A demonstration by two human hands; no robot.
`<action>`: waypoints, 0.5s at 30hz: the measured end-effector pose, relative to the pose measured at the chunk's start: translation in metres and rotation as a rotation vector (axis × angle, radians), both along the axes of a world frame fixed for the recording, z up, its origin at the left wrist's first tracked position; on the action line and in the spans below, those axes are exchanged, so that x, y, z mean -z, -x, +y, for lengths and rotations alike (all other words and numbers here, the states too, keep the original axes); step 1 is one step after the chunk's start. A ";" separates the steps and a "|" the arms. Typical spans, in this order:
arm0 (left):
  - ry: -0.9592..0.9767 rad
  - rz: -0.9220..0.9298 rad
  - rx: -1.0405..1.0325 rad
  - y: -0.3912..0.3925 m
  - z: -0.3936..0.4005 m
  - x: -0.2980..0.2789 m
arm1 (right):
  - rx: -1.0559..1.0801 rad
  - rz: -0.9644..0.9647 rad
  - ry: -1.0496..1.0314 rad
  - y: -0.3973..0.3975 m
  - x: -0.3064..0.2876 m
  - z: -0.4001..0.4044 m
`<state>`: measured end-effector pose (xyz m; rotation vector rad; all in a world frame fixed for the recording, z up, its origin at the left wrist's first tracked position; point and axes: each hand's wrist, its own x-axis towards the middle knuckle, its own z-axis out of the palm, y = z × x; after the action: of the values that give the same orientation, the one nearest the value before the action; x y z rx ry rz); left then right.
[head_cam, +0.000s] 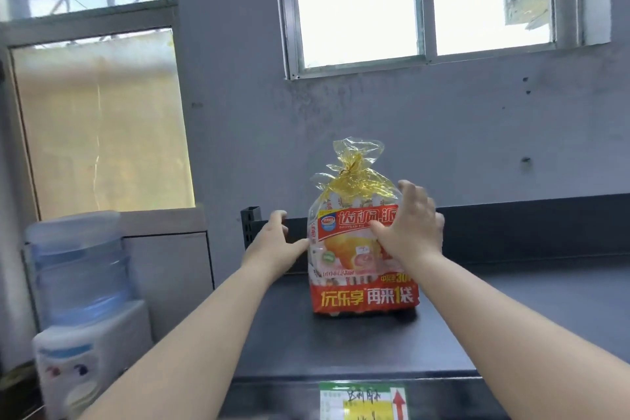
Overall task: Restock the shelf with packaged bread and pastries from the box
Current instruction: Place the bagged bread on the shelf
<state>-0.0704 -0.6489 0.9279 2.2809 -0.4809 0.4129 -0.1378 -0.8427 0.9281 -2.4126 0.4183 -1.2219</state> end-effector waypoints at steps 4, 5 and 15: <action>-0.354 -0.220 -0.183 0.018 0.051 -0.008 | -0.113 0.108 0.514 -0.005 -0.019 0.050; -0.440 -0.241 -0.220 0.022 0.067 -0.007 | -0.174 0.138 0.589 -0.008 -0.021 0.069; -0.495 0.089 -0.696 0.075 0.284 0.049 | -0.793 0.311 0.804 -0.033 0.026 0.300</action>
<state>-0.1458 -0.3650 0.8787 2.9034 0.3206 0.5688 -0.1051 -0.5423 0.9020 -2.9119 -1.0650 -0.6973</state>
